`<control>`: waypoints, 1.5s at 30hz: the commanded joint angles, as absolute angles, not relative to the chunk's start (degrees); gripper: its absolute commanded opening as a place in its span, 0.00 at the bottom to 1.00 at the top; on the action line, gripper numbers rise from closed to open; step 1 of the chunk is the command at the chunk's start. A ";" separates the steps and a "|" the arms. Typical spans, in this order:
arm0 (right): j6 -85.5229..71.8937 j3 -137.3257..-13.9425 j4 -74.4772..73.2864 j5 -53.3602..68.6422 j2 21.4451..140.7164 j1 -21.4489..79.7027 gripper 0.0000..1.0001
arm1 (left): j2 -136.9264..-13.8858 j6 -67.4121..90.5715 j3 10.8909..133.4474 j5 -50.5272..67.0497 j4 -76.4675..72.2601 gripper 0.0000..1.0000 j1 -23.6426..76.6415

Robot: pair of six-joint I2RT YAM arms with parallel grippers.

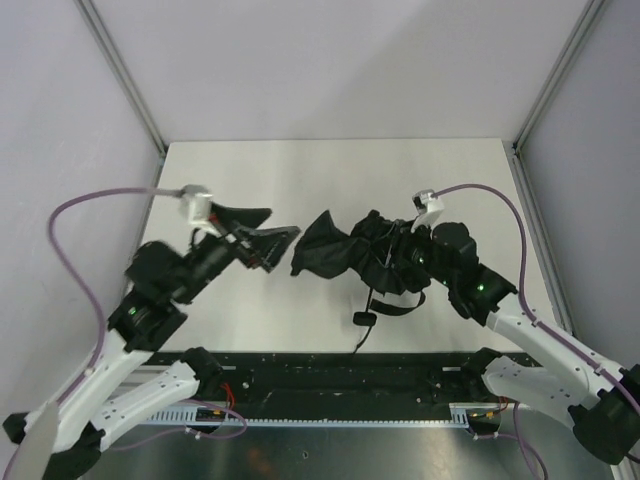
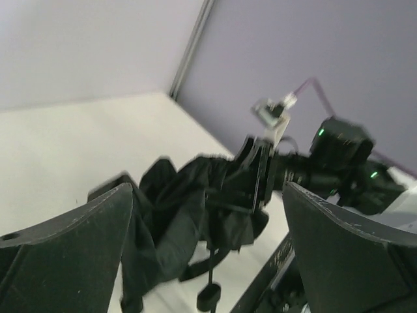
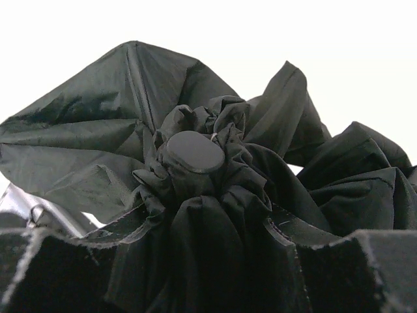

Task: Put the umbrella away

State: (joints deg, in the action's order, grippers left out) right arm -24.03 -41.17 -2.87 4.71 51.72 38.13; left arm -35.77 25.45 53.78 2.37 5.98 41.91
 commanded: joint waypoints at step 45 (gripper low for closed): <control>-37.47 -52.47 9.23 74.10 51.22 18.88 0.00 | -41.10 9.35 47.38 22.09 18.42 0.81 40.40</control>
State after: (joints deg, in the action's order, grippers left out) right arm -32.60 -49.84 0.99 71.50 51.55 18.98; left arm -41.41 7.90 47.57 19.07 17.85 40.84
